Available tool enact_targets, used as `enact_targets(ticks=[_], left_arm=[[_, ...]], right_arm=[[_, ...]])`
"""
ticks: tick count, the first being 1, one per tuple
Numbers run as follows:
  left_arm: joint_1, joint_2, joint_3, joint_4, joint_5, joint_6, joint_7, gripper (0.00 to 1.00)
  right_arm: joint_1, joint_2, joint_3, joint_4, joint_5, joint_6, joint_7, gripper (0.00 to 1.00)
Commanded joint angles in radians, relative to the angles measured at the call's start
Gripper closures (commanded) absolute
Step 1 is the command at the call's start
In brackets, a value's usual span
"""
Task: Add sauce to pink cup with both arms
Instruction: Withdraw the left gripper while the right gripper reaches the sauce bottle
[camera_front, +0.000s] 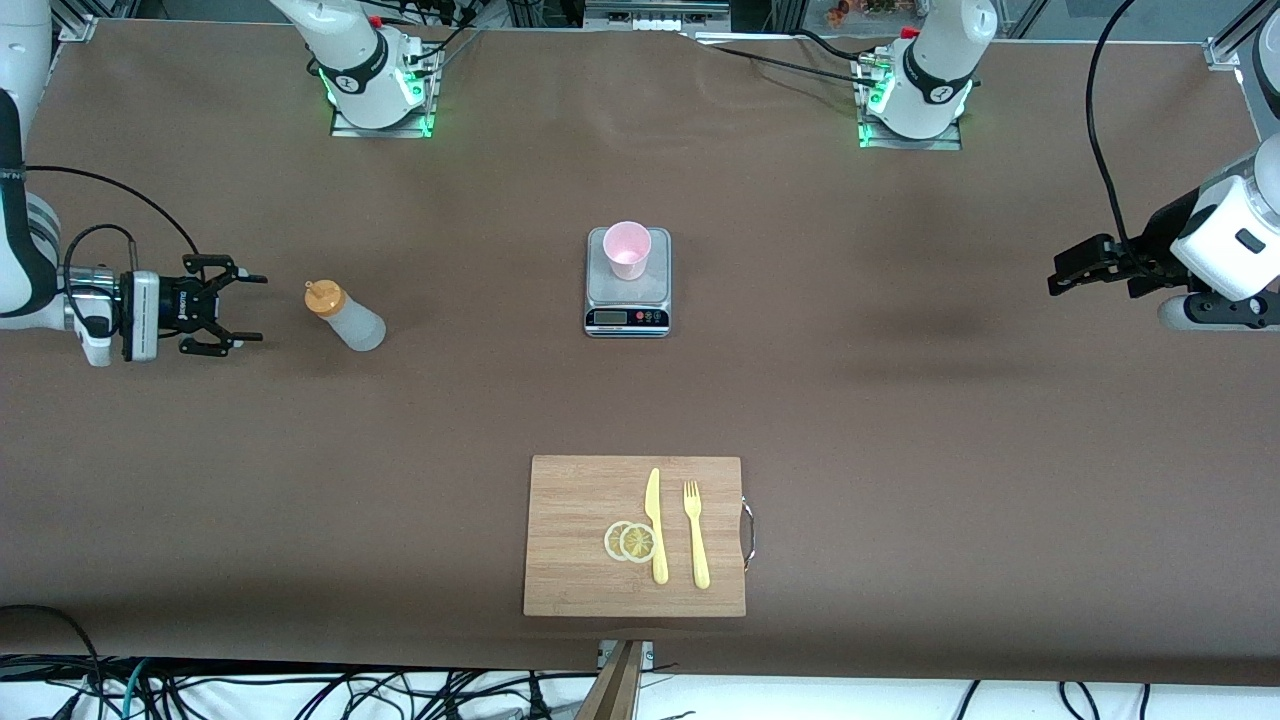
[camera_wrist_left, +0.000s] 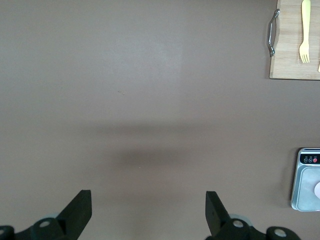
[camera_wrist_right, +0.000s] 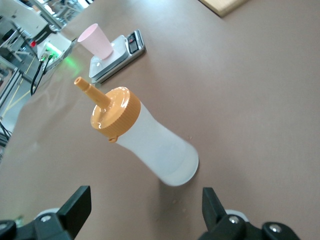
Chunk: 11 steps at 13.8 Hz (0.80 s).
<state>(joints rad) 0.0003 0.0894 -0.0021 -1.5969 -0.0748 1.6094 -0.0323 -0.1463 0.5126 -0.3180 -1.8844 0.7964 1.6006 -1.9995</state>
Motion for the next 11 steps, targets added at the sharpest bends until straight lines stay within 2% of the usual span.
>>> enact_targets(ticks=[1, 4, 6, 10, 11], left_arm=[[0.006, 0.013, -0.006, 0.031, 0.018, -0.022, 0.022, 0.00], [0.007, 0.013, -0.006, 0.031, 0.018, -0.022, 0.022, 0.00], [0.006, 0.015, -0.006, 0.031, 0.018, -0.022, 0.022, 0.00], [0.006, 0.013, -0.006, 0.031, 0.018, -0.022, 0.022, 0.00], [0.006, 0.013, -0.006, 0.031, 0.018, -0.022, 0.020, 0.00]], right_arm=[[-0.006, 0.035, 0.010, 0.031, 0.049, -0.021, -0.192, 0.01], [-0.007, 0.055, 0.033, 0.036, 0.056, -0.062, -0.303, 0.01], [-0.007, 0.086, 0.037, 0.036, 0.114, -0.132, -0.372, 0.01], [-0.006, 0.174, 0.043, 0.073, 0.144, -0.180, -0.496, 0.01], [-0.010, 0.202, 0.069, 0.094, 0.151, -0.201, -0.525, 0.01]])
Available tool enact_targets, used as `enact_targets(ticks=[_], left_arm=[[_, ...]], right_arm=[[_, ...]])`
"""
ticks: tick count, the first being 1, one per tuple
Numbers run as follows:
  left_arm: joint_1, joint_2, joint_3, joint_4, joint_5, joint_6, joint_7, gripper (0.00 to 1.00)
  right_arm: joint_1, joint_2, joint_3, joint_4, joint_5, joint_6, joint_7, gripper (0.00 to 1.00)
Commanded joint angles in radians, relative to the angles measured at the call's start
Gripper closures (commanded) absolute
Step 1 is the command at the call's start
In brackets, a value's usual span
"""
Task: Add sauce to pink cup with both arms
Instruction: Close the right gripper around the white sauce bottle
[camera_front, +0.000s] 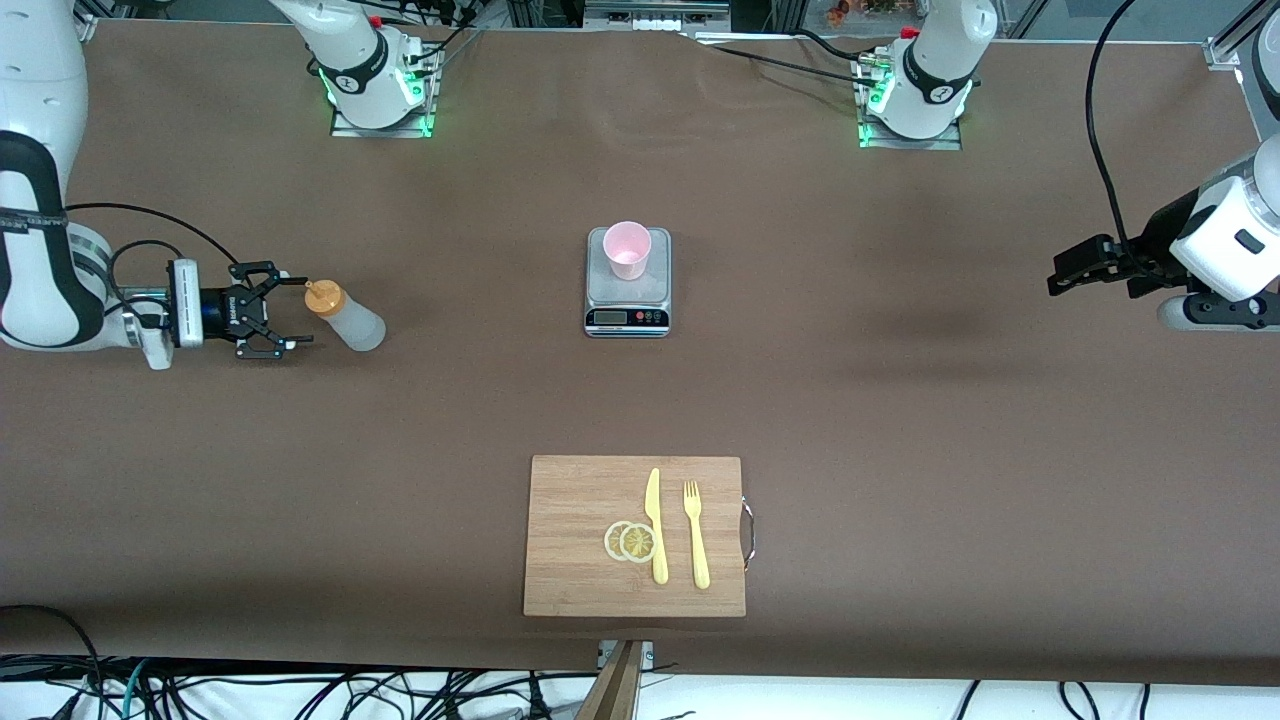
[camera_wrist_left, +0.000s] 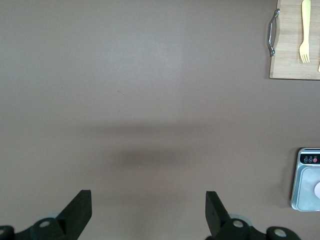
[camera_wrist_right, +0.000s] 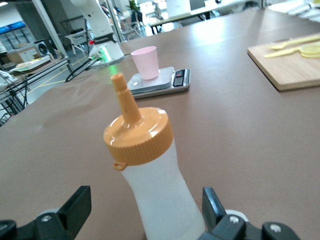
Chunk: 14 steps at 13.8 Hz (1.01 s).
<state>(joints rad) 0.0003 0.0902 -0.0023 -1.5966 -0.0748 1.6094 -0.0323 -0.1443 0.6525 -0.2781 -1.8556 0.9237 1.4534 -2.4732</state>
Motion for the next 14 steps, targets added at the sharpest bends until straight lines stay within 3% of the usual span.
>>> enact_targets(ticks=[1, 5, 7, 8, 14], left_arm=[[0.006, 0.013, -0.005, 0.030, 0.018, -0.022, 0.020, 0.00], [0.006, 0.013, -0.005, 0.030, 0.018, -0.022, 0.020, 0.00], [0.006, 0.014, -0.005, 0.030, 0.018, -0.022, 0.020, 0.00], [0.004, 0.013, -0.005, 0.030, 0.018, -0.022, 0.020, 0.00], [0.004, 0.014, -0.007, 0.030, 0.018, -0.022, 0.020, 0.00]], right_arm=[[-0.015, 0.088, 0.042, 0.084, 0.036, -0.073, -0.068, 0.01], [-0.014, 0.131, 0.070, 0.115, 0.064, -0.099, -0.110, 0.05], [-0.014, 0.131, 0.070, 0.115, 0.063, -0.099, -0.098, 0.67], [-0.014, 0.136, 0.070, 0.115, 0.063, -0.100, -0.089, 0.77], [0.046, 0.086, 0.071, 0.122, 0.047, -0.136, 0.098, 0.77]])
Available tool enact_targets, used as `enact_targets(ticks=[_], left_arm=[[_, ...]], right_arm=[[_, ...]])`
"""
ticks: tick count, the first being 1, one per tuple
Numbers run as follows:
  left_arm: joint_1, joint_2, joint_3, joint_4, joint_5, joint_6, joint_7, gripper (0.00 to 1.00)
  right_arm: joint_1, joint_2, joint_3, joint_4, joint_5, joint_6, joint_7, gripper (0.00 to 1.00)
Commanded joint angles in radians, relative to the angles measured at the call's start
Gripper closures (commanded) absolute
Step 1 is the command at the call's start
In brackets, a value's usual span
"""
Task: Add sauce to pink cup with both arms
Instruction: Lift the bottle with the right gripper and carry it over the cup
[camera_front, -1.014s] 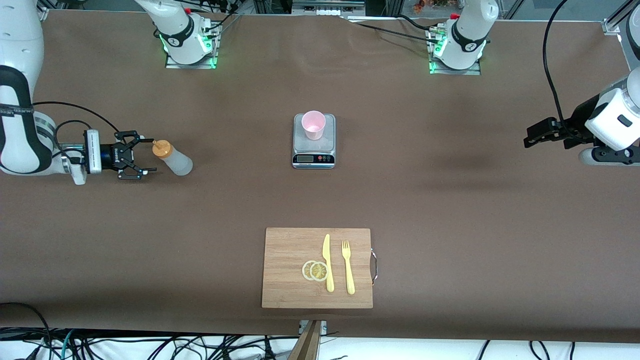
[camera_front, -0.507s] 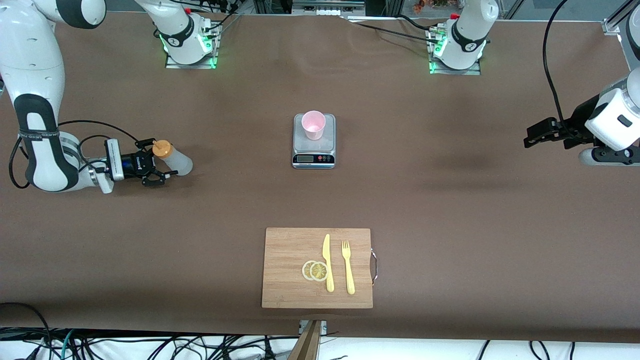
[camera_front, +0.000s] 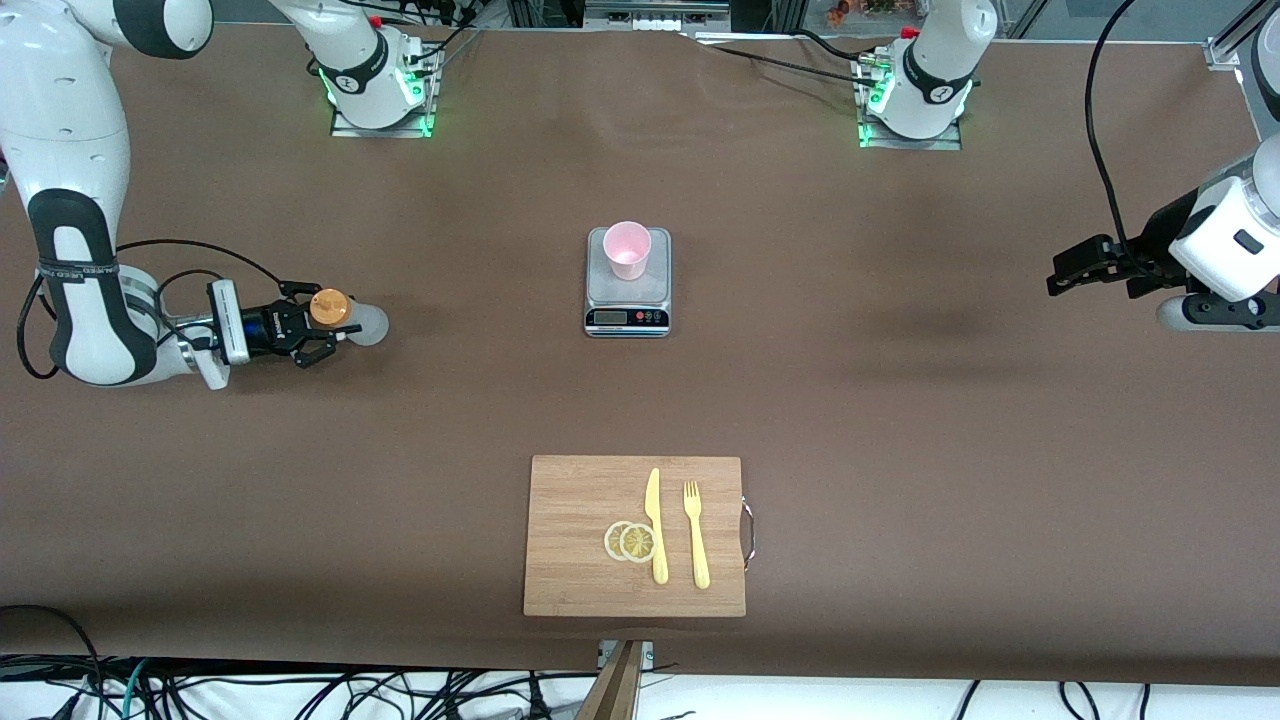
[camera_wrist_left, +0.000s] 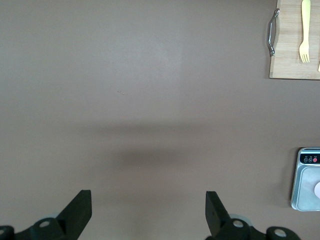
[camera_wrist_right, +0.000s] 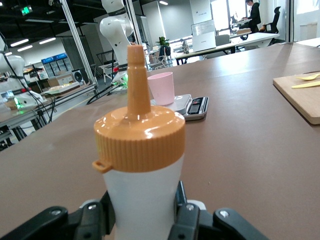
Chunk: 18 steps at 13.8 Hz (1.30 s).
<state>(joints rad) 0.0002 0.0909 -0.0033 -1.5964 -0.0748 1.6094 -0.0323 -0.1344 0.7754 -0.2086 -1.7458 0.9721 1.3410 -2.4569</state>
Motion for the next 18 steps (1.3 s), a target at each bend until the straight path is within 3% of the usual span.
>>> enact_targets(ticks=[1, 5, 8, 11, 15, 18], left_arm=[[0.004, 0.013, -0.006, 0.030, 0.018, -0.022, 0.020, 0.00], [0.004, 0.013, -0.006, 0.030, 0.018, -0.022, 0.020, 0.00], [0.004, 0.013, -0.006, 0.030, 0.018, -0.022, 0.020, 0.00], [0.006, 0.013, -0.006, 0.030, 0.018, -0.022, 0.020, 0.00], [0.006, 0.013, -0.004, 0.030, 0.018, -0.022, 0.022, 0.00], [0.006, 0.013, -0.006, 0.030, 0.018, -0.022, 0.022, 0.00]], right_arm=[[0.065, -0.062, 0.000, 0.014, -0.001, -0.017, 0.125, 0.77], [0.211, -0.155, -0.012, 0.009, -0.018, 0.088, 0.241, 0.77], [0.361, -0.301, -0.014, 0.008, -0.203, 0.223, 0.490, 0.77], [0.465, -0.372, -0.014, 0.008, -0.338, 0.280, 0.669, 0.77], [0.680, -0.456, -0.009, 0.012, -0.594, 0.342, 1.006, 0.77], [0.769, -0.461, -0.005, 0.006, -0.665, 0.368, 1.111, 0.77]])
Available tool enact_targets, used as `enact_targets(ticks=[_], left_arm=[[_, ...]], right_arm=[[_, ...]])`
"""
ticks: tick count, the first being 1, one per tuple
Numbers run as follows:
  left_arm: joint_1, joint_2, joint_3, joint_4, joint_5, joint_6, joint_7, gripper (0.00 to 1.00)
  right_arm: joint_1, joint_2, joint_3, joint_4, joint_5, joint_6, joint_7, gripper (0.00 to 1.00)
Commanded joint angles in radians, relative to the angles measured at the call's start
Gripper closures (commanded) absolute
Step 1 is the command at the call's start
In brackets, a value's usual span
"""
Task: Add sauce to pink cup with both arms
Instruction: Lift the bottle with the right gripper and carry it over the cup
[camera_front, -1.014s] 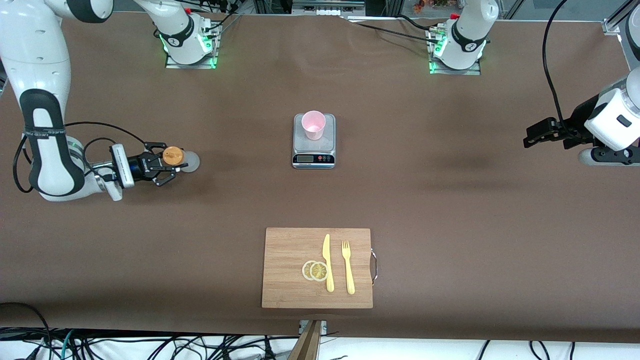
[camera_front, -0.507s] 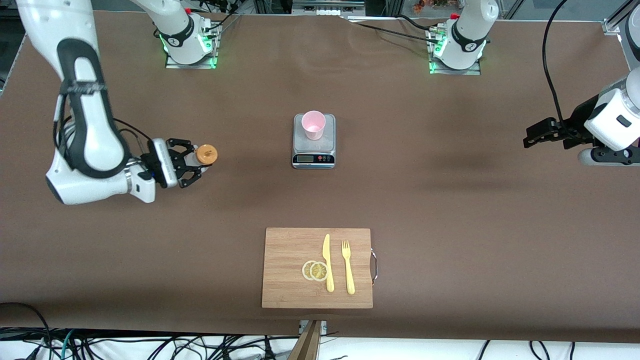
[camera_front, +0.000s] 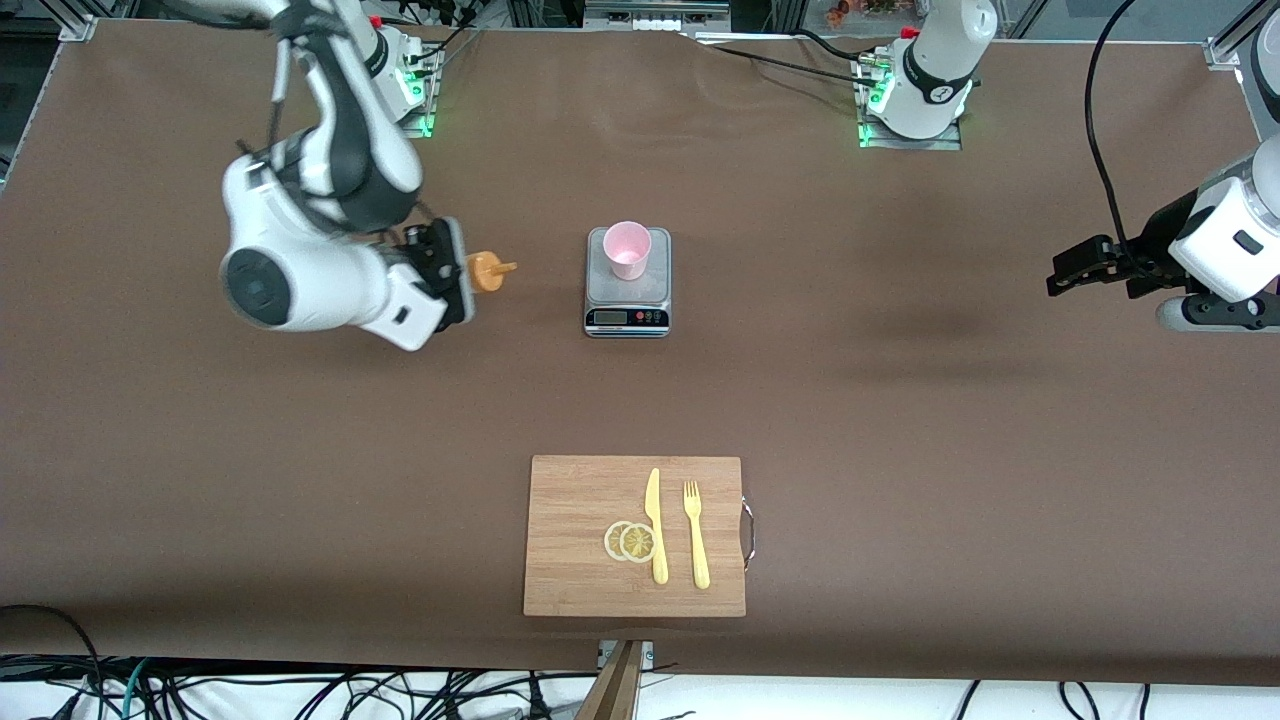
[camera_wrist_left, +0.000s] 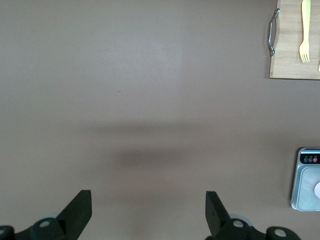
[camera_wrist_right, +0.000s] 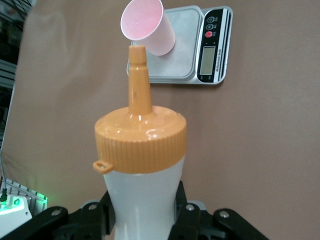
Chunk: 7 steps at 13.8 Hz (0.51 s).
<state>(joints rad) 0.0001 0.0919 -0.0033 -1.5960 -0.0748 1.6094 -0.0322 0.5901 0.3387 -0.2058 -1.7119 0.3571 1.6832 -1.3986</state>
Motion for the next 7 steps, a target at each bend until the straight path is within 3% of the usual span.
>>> enact_targets(ticks=[1, 5, 7], left_arm=[[0.006, 0.012, -0.004, 0.030, 0.018, -0.022, 0.021, 0.00], [0.004, 0.012, -0.004, 0.030, 0.018, -0.022, 0.021, 0.00], [0.004, 0.012, -0.004, 0.030, 0.018, -0.022, 0.021, 0.00]], right_arm=[[0.081, -0.024, -0.007, -0.031, -0.088, 0.035, 0.102, 0.77], [0.217, -0.004, -0.007, -0.037, -0.234, 0.050, 0.340, 0.77], [0.241, 0.008, -0.007, -0.048, -0.245, 0.072, 0.372, 0.77]])
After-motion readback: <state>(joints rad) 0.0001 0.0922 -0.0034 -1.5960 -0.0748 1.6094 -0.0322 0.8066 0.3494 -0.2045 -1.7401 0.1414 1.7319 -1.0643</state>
